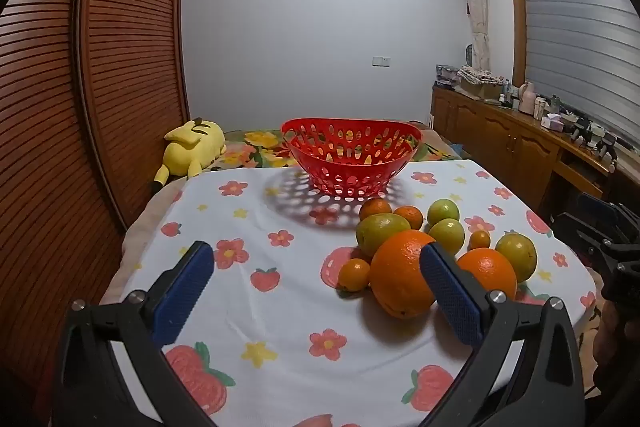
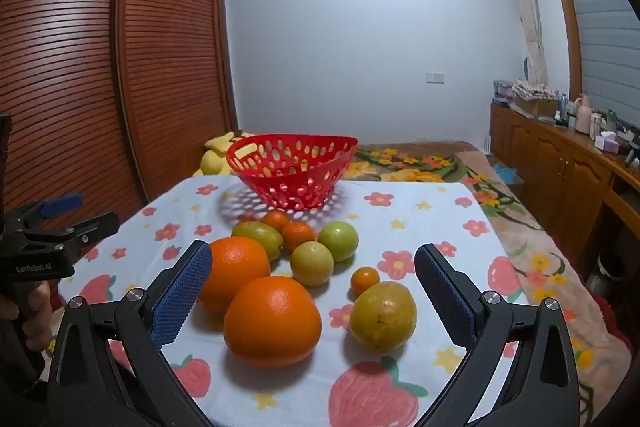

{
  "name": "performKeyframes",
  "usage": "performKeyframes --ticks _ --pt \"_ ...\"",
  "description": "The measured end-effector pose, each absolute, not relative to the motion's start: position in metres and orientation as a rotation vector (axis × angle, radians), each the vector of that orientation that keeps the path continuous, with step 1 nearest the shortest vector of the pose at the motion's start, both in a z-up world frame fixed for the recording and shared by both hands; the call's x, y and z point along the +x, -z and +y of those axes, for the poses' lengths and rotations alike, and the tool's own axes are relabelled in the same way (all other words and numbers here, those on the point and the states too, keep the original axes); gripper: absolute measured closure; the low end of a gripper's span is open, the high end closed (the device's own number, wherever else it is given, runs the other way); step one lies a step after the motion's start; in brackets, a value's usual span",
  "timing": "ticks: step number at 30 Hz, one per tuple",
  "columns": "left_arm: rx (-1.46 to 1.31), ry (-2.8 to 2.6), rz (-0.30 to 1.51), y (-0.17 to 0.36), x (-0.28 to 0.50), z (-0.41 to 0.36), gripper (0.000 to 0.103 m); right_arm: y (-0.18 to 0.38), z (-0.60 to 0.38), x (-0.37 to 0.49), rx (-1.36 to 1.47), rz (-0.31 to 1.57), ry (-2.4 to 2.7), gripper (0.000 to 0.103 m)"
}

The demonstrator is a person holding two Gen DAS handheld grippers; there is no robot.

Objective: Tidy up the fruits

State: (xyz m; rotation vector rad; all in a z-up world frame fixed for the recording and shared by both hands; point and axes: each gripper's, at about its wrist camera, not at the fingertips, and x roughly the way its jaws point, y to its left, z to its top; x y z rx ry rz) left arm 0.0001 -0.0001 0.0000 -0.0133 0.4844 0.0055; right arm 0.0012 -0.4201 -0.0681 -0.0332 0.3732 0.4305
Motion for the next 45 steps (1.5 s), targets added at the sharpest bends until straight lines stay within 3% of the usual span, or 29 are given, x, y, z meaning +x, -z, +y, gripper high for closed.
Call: performKeyframes --ticks 45 --pt "0.002 0.01 0.43 -0.017 -0.014 -0.008 0.0 0.063 -0.415 -0.007 -0.056 0.366 -0.429 0.0"
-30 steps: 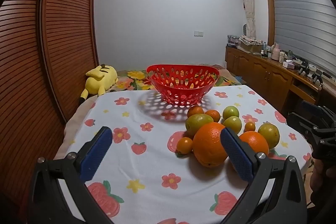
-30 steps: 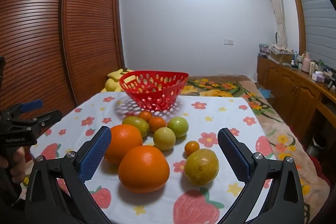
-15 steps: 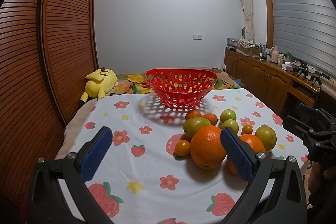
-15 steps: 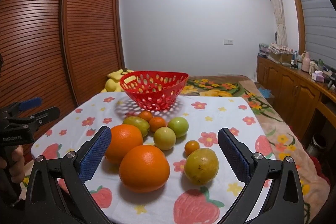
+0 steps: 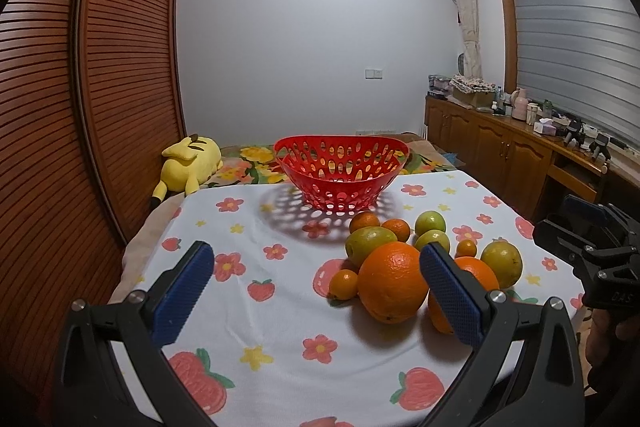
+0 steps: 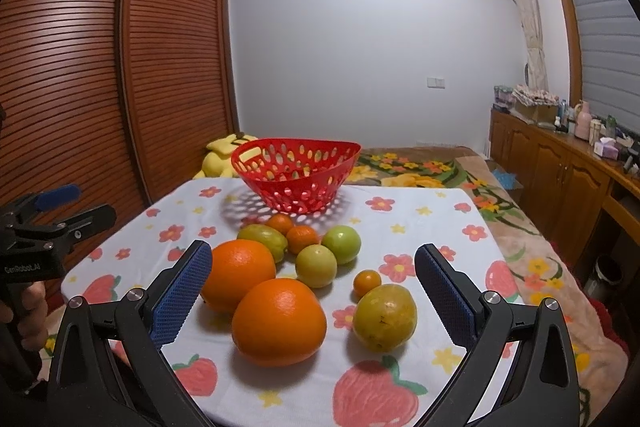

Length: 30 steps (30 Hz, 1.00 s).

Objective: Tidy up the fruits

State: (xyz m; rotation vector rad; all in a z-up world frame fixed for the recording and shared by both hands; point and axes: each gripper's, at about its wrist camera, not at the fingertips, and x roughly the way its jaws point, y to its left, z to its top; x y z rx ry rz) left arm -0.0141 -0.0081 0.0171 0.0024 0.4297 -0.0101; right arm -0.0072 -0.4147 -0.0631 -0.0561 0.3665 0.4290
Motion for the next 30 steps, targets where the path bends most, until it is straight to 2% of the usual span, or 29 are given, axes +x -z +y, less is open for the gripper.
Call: performKeyframes --ticks 30 --pt "-0.003 0.022 0.427 -0.0179 -0.0183 -0.0104 0.0 0.0614 -0.4121 -0.0115 -0.061 0.367 -0.434 0.0"
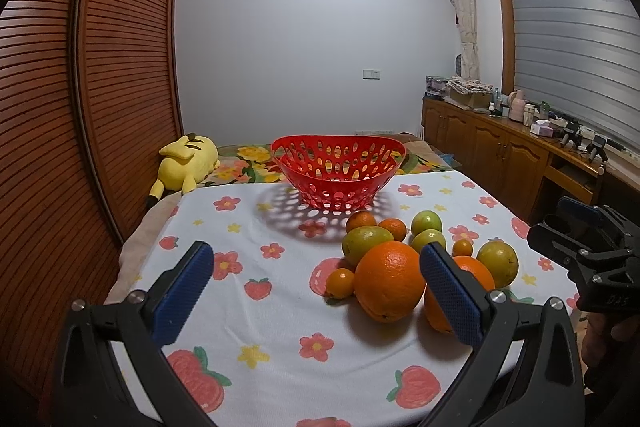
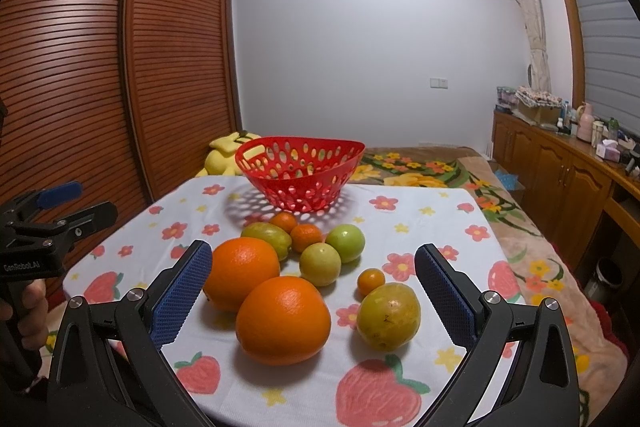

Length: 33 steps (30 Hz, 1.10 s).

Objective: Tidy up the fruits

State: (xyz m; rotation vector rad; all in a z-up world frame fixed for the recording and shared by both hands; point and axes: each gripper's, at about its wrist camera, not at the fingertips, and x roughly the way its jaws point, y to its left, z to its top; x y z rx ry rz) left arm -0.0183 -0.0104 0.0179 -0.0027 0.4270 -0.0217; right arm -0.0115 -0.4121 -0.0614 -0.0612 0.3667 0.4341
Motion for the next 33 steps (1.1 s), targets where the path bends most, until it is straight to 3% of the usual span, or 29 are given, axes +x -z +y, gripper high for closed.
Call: performKeyframes --ticks 33 --pt "-0.023 0.092 0.546 0.02 0.016 -0.012 0.0 0.086 -0.443 0.017 -0.081 0.49 -0.418 0.003"
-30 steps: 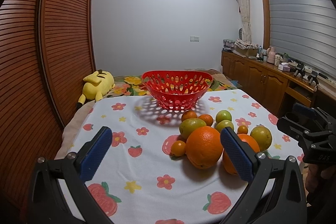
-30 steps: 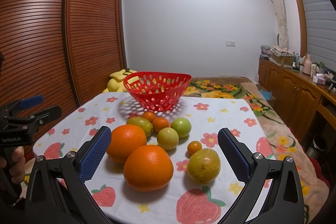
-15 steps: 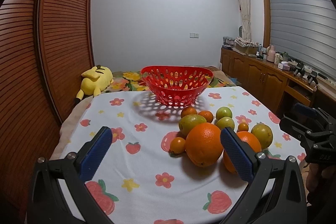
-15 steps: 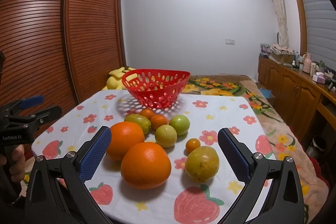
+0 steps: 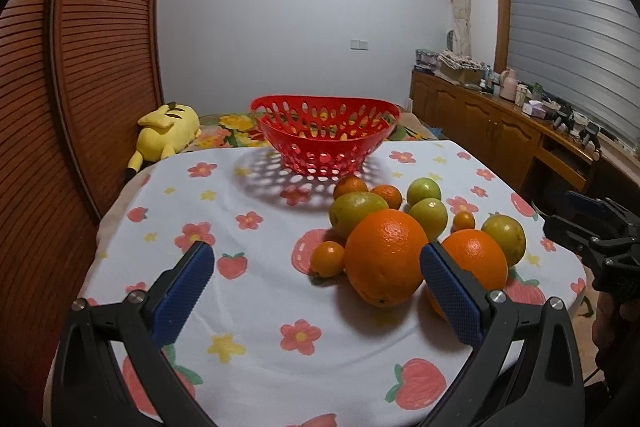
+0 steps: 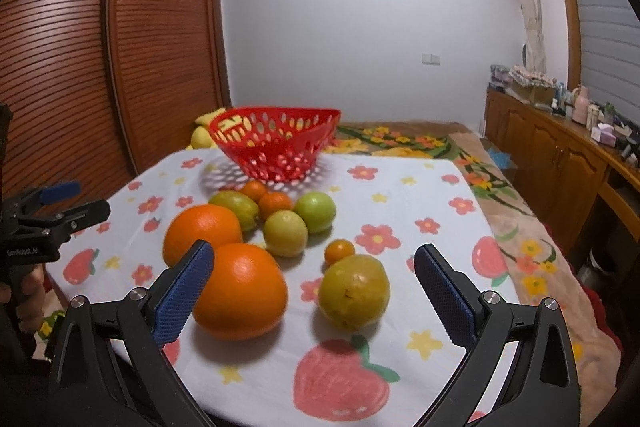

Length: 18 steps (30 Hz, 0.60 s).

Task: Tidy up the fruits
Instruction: 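Move right tool to the large yellow fruit while left tool approaches the large orange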

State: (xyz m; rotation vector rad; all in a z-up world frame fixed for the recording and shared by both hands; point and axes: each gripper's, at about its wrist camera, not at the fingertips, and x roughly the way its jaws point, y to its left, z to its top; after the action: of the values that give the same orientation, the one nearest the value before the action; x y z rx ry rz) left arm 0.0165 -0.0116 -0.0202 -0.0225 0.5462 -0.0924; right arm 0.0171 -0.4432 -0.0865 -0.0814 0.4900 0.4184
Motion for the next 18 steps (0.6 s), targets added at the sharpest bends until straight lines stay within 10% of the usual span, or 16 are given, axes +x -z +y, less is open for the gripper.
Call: performKeyframes --ticks 18 --pt "0.017 0.199 0.643 0.044 0.055 -0.028 0.002 0.121 -0.462 0.067 -0.07 0.681 -0.45 0.049"
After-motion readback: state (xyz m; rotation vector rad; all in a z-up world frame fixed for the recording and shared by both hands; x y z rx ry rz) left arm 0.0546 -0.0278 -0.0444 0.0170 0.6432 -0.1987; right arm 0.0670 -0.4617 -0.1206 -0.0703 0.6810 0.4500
